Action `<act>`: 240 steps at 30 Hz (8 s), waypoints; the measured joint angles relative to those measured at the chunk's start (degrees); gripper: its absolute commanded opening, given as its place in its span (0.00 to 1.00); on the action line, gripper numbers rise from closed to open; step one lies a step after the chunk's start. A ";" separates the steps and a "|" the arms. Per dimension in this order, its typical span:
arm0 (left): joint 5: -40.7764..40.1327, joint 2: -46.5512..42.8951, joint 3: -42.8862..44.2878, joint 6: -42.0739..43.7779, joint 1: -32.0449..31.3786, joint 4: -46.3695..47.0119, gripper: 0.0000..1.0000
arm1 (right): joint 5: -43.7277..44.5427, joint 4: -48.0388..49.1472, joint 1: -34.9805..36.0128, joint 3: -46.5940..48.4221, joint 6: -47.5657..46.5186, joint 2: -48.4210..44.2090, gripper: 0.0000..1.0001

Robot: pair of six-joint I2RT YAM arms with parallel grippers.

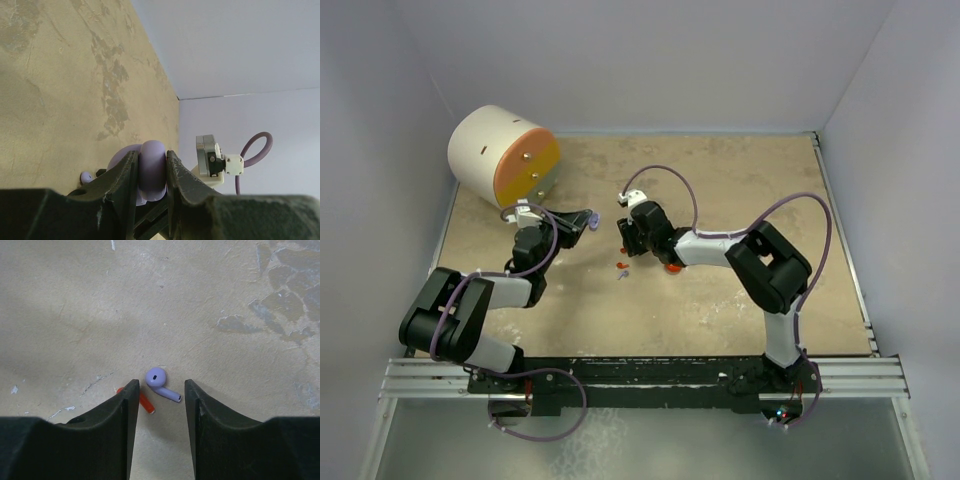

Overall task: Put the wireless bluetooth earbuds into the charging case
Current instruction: Pick up the earbud from the center of the board, then place the earbud in the charging case.

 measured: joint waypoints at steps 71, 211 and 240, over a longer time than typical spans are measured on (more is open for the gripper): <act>1.05 1.05 -1.03 -1.09 0.39 2.62 0.00 | 6.84 -3.45 2.58 5.22 -0.07 3.69 0.30; -5.16 7.17 6.40 -8.48 -10.03 12.20 0.00 | -28.89 73.48 -11.32 -15.54 42.71 -2.36 0.00; -5.44 6.40 6.99 -8.48 -10.29 11.43 0.00 | -28.50 74.34 -12.02 -15.61 44.22 -1.20 0.00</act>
